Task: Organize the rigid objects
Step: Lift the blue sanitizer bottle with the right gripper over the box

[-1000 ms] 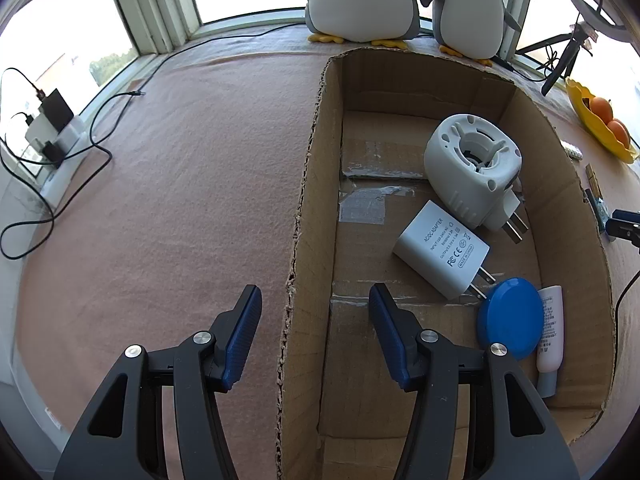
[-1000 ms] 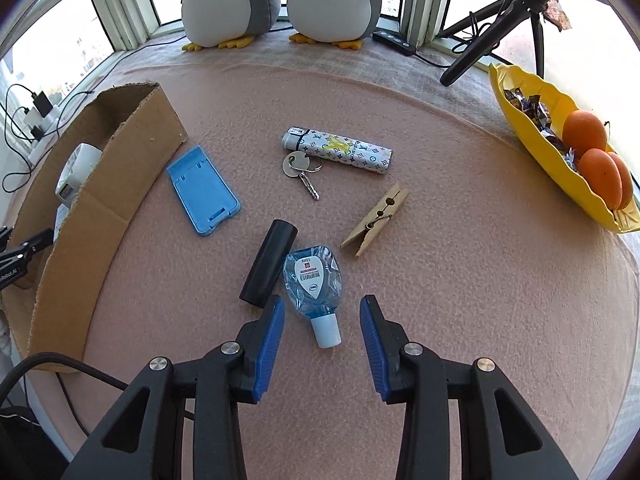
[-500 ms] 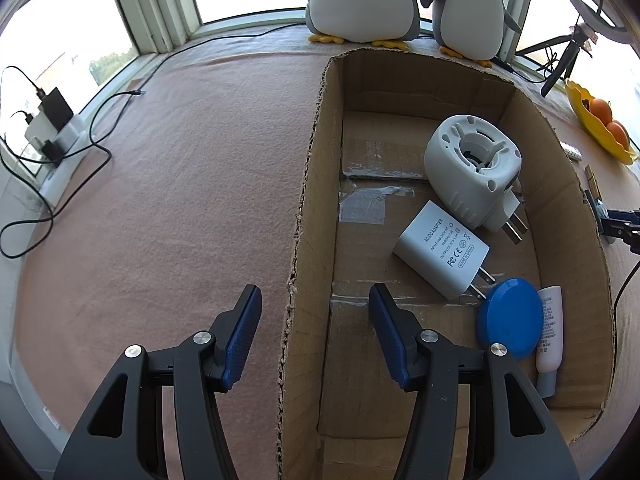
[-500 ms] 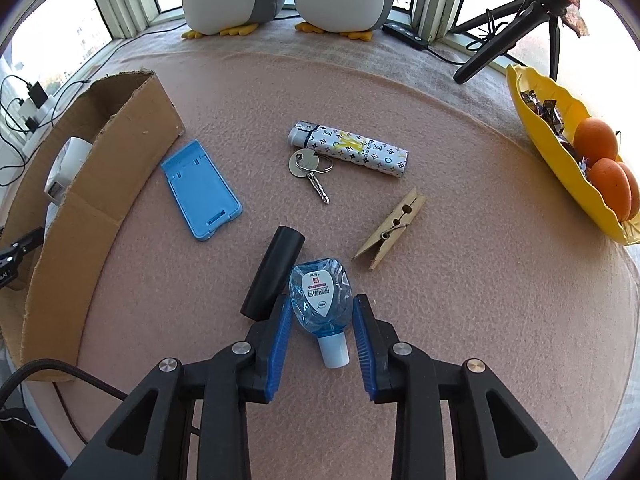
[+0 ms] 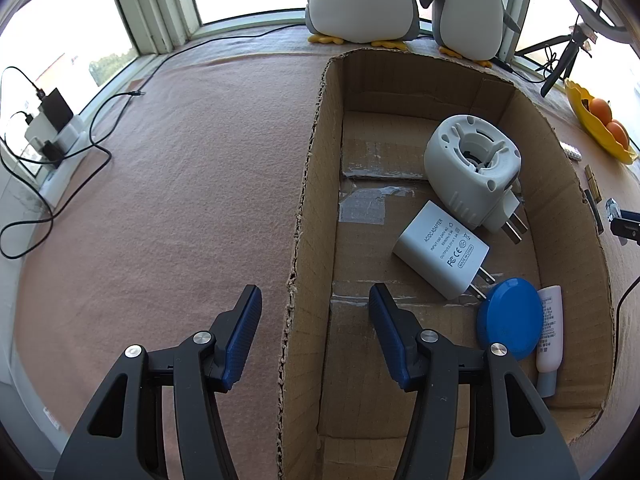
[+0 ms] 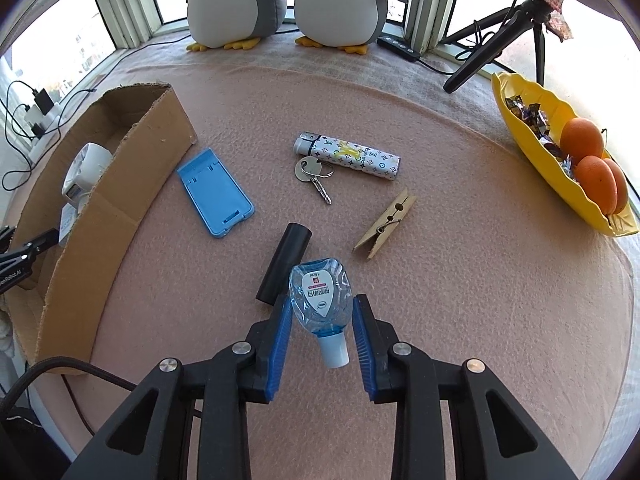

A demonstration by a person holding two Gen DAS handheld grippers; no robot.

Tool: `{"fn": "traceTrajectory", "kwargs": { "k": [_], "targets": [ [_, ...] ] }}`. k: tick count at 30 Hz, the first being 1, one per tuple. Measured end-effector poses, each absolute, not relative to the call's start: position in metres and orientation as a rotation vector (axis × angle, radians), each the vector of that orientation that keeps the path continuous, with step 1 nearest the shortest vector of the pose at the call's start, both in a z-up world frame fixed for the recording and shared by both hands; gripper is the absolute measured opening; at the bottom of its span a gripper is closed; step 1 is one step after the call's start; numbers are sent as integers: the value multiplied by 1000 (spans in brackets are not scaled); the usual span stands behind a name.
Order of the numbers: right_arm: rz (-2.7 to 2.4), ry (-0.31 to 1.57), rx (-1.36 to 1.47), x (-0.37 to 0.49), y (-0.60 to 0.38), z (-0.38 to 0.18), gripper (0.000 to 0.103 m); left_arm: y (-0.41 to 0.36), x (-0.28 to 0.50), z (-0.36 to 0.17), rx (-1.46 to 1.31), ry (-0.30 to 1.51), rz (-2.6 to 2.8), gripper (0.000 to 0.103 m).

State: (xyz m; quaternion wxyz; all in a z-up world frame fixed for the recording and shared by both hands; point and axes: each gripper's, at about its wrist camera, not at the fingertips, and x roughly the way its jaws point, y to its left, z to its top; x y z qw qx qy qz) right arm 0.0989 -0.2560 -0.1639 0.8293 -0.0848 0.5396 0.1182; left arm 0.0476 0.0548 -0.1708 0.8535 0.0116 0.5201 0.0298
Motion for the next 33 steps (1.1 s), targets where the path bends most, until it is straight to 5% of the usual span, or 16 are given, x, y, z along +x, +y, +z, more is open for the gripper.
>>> {"fn": "traceTrajectory", "kwargs": {
  "k": [33],
  "targets": [
    [630,1010,-237,41,-99,-96,28,52,49,-170,25,1092,62,56]
  ]
}}
